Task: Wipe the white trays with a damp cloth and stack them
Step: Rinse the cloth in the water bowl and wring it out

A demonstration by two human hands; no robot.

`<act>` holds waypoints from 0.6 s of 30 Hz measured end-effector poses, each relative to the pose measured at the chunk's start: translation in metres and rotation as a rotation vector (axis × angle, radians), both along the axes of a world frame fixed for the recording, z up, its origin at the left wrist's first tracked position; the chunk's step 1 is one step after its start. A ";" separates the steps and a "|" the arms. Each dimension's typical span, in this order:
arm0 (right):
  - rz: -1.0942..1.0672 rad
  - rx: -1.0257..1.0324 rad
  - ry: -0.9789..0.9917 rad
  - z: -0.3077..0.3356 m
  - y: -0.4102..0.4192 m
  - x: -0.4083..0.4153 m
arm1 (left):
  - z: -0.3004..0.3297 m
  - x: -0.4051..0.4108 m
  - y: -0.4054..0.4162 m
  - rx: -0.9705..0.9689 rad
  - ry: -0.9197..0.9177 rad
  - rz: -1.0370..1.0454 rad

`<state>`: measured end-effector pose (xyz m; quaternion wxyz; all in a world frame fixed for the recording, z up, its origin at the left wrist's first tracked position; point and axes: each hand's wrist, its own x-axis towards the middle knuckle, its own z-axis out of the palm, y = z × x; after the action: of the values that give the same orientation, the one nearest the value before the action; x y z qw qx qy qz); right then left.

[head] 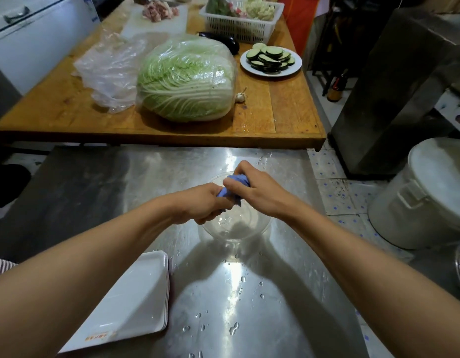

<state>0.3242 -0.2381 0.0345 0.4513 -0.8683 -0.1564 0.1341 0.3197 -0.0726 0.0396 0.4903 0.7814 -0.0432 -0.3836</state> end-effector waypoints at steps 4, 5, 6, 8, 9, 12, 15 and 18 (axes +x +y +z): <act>-0.037 -0.037 0.006 0.003 0.008 0.007 | 0.003 -0.003 -0.006 0.327 -0.453 -0.194; -0.049 -0.043 0.027 0.003 0.010 0.009 | 0.003 -0.003 -0.009 0.442 -0.582 -0.229; -0.078 -0.054 0.045 0.003 0.012 0.011 | 0.002 -0.004 -0.013 0.532 -0.676 -0.216; -0.159 -0.061 0.103 0.001 0.018 0.014 | -0.004 -0.004 -0.017 0.674 -0.812 -0.136; -0.207 -0.041 0.155 -0.001 0.022 0.014 | -0.008 -0.004 -0.018 0.732 -0.871 -0.120; -0.356 0.053 0.319 -0.013 0.030 0.012 | -0.013 -0.005 -0.017 0.822 -0.980 -0.152; -0.455 0.113 0.404 -0.026 0.036 0.011 | -0.017 -0.007 -0.016 0.932 -1.037 -0.266; -0.528 0.126 0.440 -0.035 0.039 0.012 | -0.023 -0.005 -0.018 0.996 -1.054 -0.314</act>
<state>0.3363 -0.1996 -0.0002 0.5462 -0.7994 0.1665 0.1870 0.3148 -0.0908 0.0169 -0.0684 0.9764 -0.2050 0.0024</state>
